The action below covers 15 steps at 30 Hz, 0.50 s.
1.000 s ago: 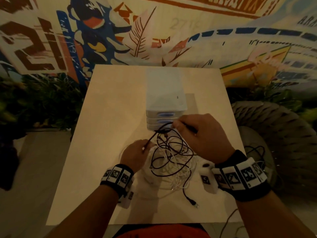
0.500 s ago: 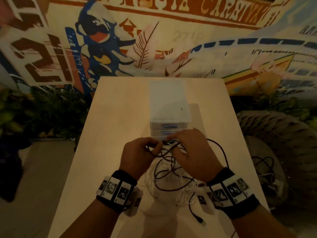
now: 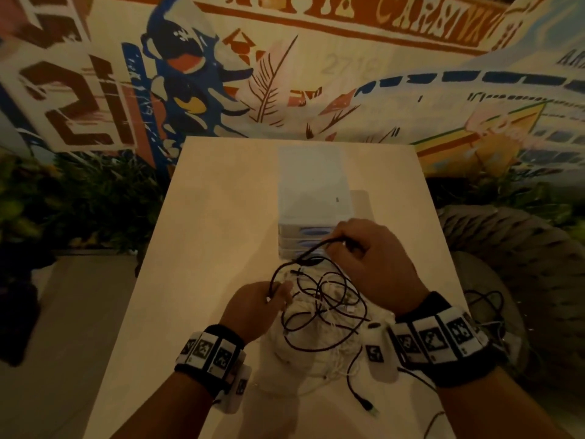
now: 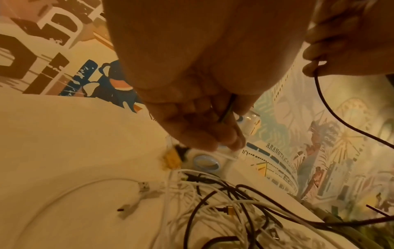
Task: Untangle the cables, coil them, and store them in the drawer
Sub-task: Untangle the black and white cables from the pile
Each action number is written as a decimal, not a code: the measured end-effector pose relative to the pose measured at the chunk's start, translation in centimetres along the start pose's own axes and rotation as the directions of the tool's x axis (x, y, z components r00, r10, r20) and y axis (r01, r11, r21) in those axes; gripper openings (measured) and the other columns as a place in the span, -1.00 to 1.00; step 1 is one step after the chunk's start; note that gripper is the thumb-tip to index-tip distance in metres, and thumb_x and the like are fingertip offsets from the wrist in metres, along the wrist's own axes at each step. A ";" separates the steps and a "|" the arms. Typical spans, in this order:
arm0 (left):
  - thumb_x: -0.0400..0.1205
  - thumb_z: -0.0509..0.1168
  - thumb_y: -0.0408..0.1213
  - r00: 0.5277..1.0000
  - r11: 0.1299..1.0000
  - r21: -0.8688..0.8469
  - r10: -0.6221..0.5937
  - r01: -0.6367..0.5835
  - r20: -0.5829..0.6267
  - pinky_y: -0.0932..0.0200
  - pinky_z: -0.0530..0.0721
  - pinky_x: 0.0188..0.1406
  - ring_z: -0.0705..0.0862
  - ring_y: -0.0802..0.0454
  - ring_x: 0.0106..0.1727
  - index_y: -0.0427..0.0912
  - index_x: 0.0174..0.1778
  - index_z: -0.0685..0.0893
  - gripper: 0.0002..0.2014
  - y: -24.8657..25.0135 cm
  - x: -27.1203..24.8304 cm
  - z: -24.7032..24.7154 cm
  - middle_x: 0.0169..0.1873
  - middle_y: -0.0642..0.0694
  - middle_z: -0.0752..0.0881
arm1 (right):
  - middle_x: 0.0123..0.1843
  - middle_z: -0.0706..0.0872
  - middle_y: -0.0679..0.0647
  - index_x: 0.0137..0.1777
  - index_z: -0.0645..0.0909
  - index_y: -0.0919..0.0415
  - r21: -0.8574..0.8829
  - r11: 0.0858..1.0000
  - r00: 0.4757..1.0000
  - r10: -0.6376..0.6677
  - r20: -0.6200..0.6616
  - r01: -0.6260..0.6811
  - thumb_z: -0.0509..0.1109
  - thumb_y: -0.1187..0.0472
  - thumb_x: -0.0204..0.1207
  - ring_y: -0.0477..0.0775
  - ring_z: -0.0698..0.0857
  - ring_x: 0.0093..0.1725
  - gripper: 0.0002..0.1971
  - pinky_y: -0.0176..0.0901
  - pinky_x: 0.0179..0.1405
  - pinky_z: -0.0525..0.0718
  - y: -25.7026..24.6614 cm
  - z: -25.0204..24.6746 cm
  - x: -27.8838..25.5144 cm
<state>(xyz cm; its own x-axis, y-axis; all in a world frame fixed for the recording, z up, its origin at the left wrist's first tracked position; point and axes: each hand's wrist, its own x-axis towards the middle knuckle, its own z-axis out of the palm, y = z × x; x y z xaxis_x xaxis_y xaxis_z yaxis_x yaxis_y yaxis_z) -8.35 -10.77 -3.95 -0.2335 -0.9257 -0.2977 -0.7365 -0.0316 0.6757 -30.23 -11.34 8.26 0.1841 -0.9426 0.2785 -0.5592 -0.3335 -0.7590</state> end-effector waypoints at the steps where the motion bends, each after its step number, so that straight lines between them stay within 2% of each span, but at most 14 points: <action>1: 0.77 0.08 0.19 1.000 0.999 -0.034 -0.020 0.021 0.021 0.02 0.73 -0.10 0.69 0.24 -0.39 0.08 -0.27 0.81 -0.50 -0.1 -0.1 -0.2 -0.36 0.10 0.80 | -0.41 0.53 -0.12 -0.20 0.67 -0.10 -0.071 0.997 0.999 0.026 -0.019 -0.028 0.36 0.02 0.57 -0.13 0.55 -0.34 -0.87 -0.33 -0.37 0.37 0.8 -0.5 0.0; 3: 0.79 0.02 0.21 0.998 0.991 -0.122 -0.053 0.055 0.020 0.01 0.74 -0.15 0.69 0.17 -0.46 0.08 -0.33 0.81 -0.42 -0.1 -0.3 -1.0 -0.47 0.05 0.77 | -0.37 0.55 -0.08 -0.14 0.69 0.02 -0.144 0.986 0.996 0.076 -0.048 -0.082 0.41 0.03 0.59 -0.08 0.55 -0.32 -0.87 -0.22 -0.34 0.47 2.3 -1.8 -0.1; 4: 0.80 -0.01 0.20 0.998 0.982 -0.178 -0.069 0.066 -0.010 -0.02 0.74 -0.19 0.68 0.09 -0.49 0.05 -0.35 0.81 -0.39 -0.3 -0.3 -1.4 -0.56 0.02 0.71 | -0.32 0.60 -0.09 -0.11 0.69 0.02 -0.147 0.983 0.994 0.103 -0.045 -0.108 0.46 0.07 0.59 -0.09 0.59 -0.29 -0.92 -0.24 -0.28 0.54 3.1 -2.5 -0.3; 6: 0.83 -0.03 0.13 0.984 0.949 -0.312 -0.099 0.048 -0.149 -0.04 0.73 -0.33 0.58 0.07 -0.60 -0.05 -0.38 0.80 -0.35 -0.5 -0.1 -2.7 -0.70 -0.02 0.55 | -0.25 0.69 -0.16 -0.08 0.70 -0.04 -0.149 0.974 0.985 0.171 -0.003 -0.170 0.53 0.07 0.56 -0.16 0.68 -0.22 -0.94 -0.34 -0.17 0.61 5.1 -3.9 -1.1; 7: 0.84 -0.04 0.10 0.966 0.925 -0.378 -0.117 0.023 -0.229 0.04 0.67 -0.43 0.53 0.09 -0.64 -0.11 -0.38 0.78 -0.34 -0.6 0.0 -3.5 -0.71 -0.03 0.49 | -0.26 0.72 -0.18 -0.09 0.70 -0.07 -0.170 0.961 0.974 0.224 0.013 -0.219 0.55 0.03 0.54 -0.18 0.70 -0.21 -0.93 -0.36 -0.16 0.61 6.5 -4.5 -1.8; 9: 0.85 -0.06 0.07 0.913 0.878 -0.477 -0.159 -0.042 -0.375 0.17 0.50 -0.53 0.45 0.09 -0.66 -0.20 -0.37 0.76 -0.32 -1.0 0.2 -5.2 -0.66 -0.13 0.44 | -0.29 0.74 -0.13 -0.12 0.67 -0.12 -0.277 0.899 0.934 0.356 0.012 -0.339 0.53 -0.06 0.52 -0.15 0.73 -0.22 -0.90 -0.28 -0.20 0.62 9.5 -5.5 -3.8; 12: 0.82 -0.07 0.19 0.844 0.832 -0.545 -0.213 -0.108 -0.493 0.09 0.36 -0.47 0.39 0.02 -0.63 -0.16 -0.38 0.76 -0.29 -2.1 0.3 -7.6 -0.63 -0.18 0.42 | -0.35 0.73 -0.02 -0.18 0.65 -0.07 -0.299 0.820 0.861 0.509 -0.009 -0.488 0.40 -0.32 0.46 0.01 0.73 -0.25 -0.67 0.06 -0.16 0.71 12.9 -6.4 -7.7; 14: 0.79 -0.07 0.25 0.846 0.815 -0.562 -0.196 -0.141 -0.496 0.10 0.30 -0.48 0.34 0.01 -0.61 -0.11 -0.41 0.75 -0.28 -2.7 0.1 -8.4 -0.61 -0.20 0.38 | -0.37 0.73 -0.02 -0.23 0.68 -0.05 -0.264 0.774 0.807 0.589 -0.030 -0.575 0.25 -0.54 0.40 0.06 0.74 -0.25 -0.45 0.11 -0.13 0.71 13.7 -6.7 -10.0; 15: 0.79 -0.06 0.26 0.854 0.813 -0.564 -0.184 -0.147 -0.487 0.11 0.28 -0.49 0.33 0.01 -0.60 -0.10 -0.41 0.75 -0.29 -2.6 -0.1 -8.5 -0.60 -0.23 0.36 | -0.35 0.75 -0.01 -0.24 0.71 -0.03 -0.250 0.726 0.752 0.659 -0.014 -0.641 0.19 -0.61 0.39 0.09 0.75 -0.22 -0.35 0.10 -0.08 0.71 13.8 -6.6 -10.8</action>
<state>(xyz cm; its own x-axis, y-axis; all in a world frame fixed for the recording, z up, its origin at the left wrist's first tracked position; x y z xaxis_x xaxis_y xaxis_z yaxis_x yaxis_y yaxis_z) -0.99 -13.80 0.09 0.2456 -0.9681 -0.0498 -0.2065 -0.1025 0.9731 -45.28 -5.68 -1.36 -0.2411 -0.9284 -0.2829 -0.7260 0.3660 -0.5822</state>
